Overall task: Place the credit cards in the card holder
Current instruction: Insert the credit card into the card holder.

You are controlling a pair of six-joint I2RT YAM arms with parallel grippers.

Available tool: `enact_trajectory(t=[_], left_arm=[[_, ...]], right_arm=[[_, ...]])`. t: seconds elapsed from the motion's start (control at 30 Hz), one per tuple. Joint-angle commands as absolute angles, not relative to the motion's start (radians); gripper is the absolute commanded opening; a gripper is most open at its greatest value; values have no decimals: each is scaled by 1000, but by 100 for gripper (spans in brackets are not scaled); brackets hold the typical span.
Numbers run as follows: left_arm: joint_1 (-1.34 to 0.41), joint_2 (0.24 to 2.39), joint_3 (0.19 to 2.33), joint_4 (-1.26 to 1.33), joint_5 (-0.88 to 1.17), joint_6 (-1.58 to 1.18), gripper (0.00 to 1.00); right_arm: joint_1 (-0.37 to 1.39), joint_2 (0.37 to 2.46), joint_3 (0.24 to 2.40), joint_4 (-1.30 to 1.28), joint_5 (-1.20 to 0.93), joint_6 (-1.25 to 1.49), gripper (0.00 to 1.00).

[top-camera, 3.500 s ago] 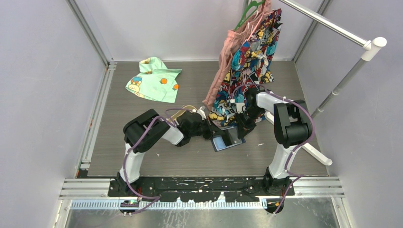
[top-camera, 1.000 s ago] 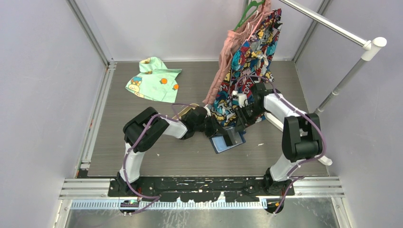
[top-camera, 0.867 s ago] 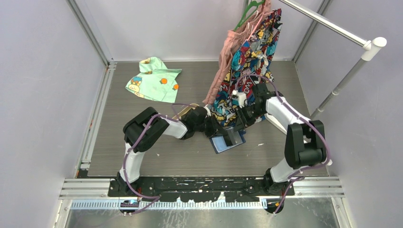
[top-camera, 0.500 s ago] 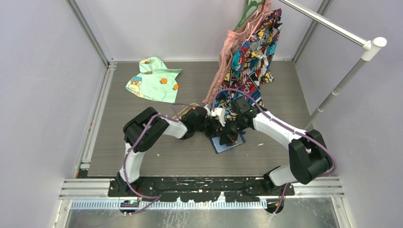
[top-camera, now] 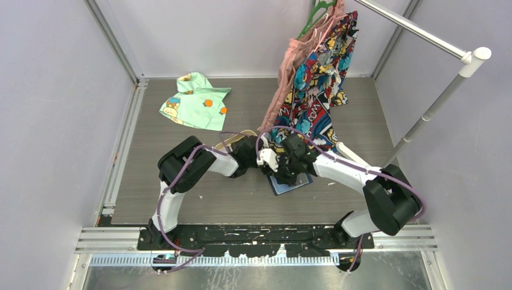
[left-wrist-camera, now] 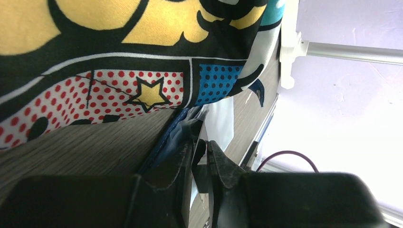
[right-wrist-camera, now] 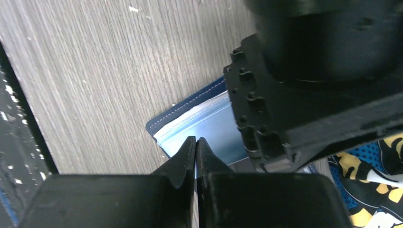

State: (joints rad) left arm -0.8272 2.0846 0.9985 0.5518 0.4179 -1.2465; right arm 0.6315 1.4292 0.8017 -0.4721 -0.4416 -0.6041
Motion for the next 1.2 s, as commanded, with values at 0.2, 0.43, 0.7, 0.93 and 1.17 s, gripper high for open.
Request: enact_trajectory(t=[0.2, 0.43, 0.7, 0.93, 1.17], left_arm=[[-842, 2122, 992, 475, 469, -1267, 19], [-843, 2112, 985, 471, 462, -1264, 21], [-842, 2109, 979, 468, 460, -1261, 25], [-842, 2107, 981, 462, 462, -1261, 27], [-842, 2098, 978, 460, 456, -1255, 29]], right_arm=[[679, 1408, 751, -426, -309, -786, 7], [679, 1388, 730, -427, -228, -818, 7], [655, 1375, 713, -405, -160, -816, 7], [620, 1363, 701, -388, -114, -799, 7], [584, 1368, 705, -368, -80, -769, 8]])
